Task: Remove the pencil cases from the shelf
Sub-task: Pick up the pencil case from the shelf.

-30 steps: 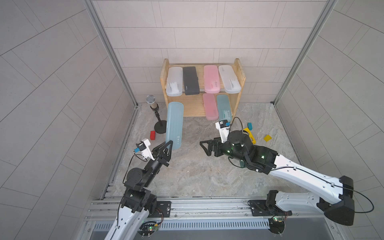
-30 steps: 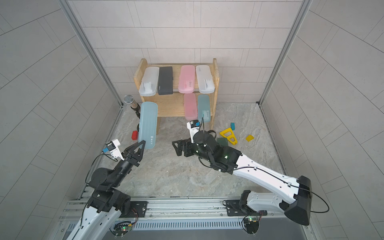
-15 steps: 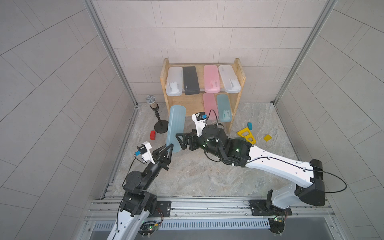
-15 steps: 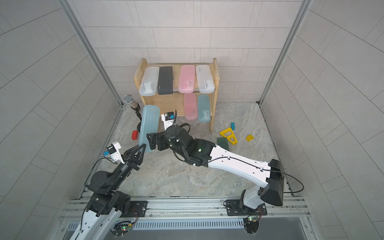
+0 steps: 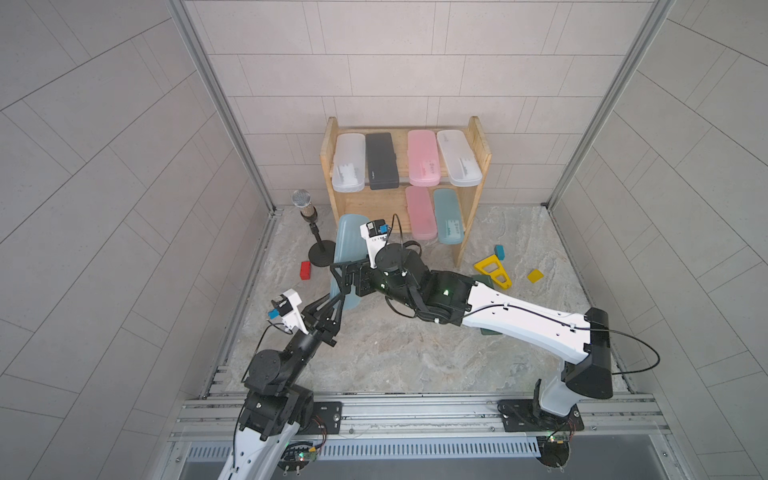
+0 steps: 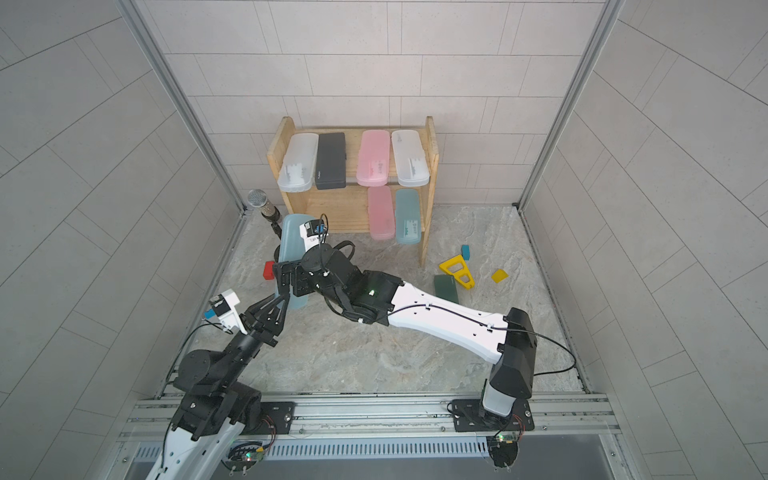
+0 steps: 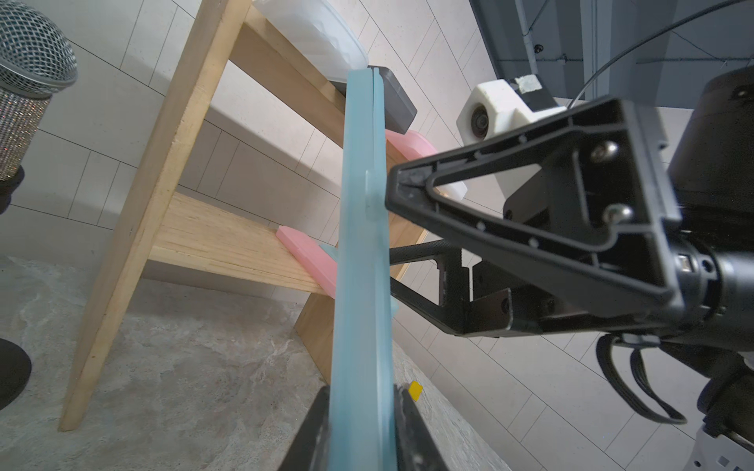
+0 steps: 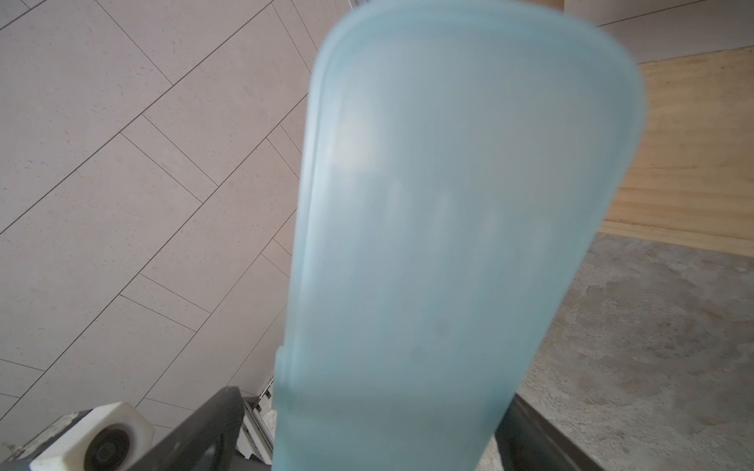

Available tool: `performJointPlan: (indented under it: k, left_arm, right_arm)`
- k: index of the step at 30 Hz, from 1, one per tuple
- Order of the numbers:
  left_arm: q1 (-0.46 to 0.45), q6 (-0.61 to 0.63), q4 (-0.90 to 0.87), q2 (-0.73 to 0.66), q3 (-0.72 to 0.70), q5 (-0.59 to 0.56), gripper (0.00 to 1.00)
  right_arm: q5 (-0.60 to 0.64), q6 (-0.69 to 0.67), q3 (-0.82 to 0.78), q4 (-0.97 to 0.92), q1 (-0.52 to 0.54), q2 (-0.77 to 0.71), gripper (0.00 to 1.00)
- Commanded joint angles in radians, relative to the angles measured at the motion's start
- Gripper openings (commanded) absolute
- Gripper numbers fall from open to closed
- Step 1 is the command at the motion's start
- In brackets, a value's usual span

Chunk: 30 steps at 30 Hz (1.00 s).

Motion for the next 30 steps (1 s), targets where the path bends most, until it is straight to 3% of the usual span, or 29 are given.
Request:
performJointPlan:
  k: [1,20,28,29,30]
  left_arm:
    - [-0.006,0.036,0.015,-0.014,0.005,0.015,0.0]
    - [-0.006,0.058,-0.026,-0.016,0.037,0.028,0.0]
    - [-0.006,0.059,-0.04,-0.015,0.037,0.013,0.0]
    - [-0.006,0.057,-0.044,-0.016,0.039,0.007,0.02]
    - [-0.006,0.056,-0.046,-0.015,0.039,0.001,0.15]
  right_arm:
    - [-0.002,-0.004,0.042,-0.02,0.005,0.025,1.0]
    - [0.047,-0.009,0.066,-0.047,0.001,0.081,0.96]
    - [0.039,-0.011,0.003,-0.027,-0.02,0.038,0.66]
    - [0.035,-0.015,-0.013,-0.025,-0.025,0.023,0.63]
    - [0.035,-0.02,-0.03,-0.023,-0.03,0.006,0.62]
